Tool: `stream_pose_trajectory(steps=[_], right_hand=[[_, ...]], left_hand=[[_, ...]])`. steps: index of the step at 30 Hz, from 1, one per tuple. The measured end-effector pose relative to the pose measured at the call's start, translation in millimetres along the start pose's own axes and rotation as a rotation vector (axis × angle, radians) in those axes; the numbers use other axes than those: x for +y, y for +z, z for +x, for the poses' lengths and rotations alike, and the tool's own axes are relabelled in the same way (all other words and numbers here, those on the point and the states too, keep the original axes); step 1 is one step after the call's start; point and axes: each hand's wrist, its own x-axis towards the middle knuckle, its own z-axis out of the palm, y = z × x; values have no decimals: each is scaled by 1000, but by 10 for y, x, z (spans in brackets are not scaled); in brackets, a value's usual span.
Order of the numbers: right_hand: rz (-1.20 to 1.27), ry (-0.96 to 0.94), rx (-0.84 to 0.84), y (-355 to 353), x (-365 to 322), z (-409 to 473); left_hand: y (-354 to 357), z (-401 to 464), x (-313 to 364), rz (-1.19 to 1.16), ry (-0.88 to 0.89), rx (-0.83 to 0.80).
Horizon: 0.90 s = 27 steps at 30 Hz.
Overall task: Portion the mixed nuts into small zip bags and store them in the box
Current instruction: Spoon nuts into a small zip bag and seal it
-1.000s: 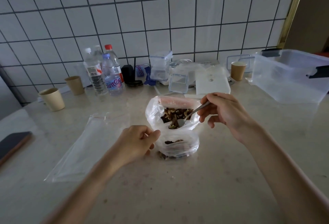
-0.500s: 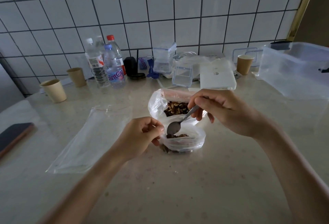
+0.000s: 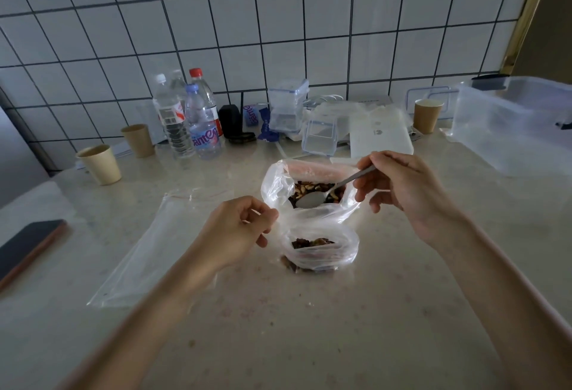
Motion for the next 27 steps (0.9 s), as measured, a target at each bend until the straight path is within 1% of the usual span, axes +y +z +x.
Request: stream_pose_trajectory(steps=[2, 4, 7, 11, 15, 17, 20, 23, 27], right_hand=[[31, 56, 76, -3, 25, 18], [15, 69, 125, 3, 51, 31], [-47, 48, 160, 31, 98, 33], [-222, 26, 133, 72, 173, 36], [-285, 14, 106, 105, 227, 36], [-313, 4, 75, 126, 247, 34], [-345, -23, 51, 146, 246, 39], [-345, -48, 70, 119, 213, 51], [-342, -25, 72, 106, 249, 70]], left_hand=[[-20, 91, -2, 17, -29, 56], [-9, 194, 3, 29, -55, 103], [63, 355, 57, 53, -88, 107], [234, 550, 127, 138, -100, 118], [367, 631, 87, 187, 15, 128], [396, 629, 39, 191, 42, 125], [410, 621, -26, 160, 52, 117], [406, 609, -53, 92, 37, 123], [406, 587, -73, 46, 34, 126]])
